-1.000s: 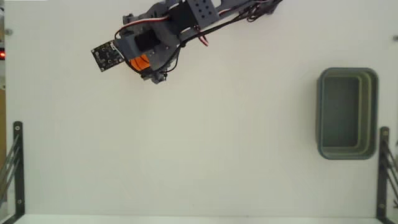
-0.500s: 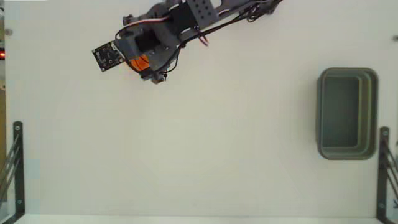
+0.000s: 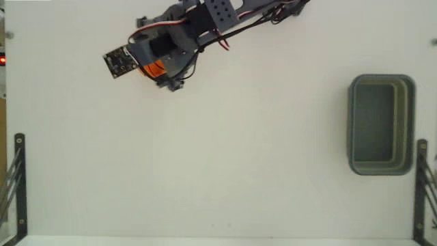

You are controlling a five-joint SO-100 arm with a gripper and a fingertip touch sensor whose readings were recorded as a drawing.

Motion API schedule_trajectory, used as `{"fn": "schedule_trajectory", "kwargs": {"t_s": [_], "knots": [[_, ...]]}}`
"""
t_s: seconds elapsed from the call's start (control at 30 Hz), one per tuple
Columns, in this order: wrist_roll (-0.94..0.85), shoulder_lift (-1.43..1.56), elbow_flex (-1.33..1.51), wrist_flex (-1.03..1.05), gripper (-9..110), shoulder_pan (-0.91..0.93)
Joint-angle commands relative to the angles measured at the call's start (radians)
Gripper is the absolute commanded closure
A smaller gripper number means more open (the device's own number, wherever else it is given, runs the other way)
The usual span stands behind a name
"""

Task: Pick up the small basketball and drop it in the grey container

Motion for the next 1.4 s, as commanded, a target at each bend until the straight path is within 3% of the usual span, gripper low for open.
{"fn": "schedule_trajectory", "kwargs": {"t_s": [0.0, 1.37], "knots": [[0.005, 0.037, 0.001, -0.017, -9, 0.012], [0.005, 0.032, 0.097, -0.119, -9, 0.012]]}}
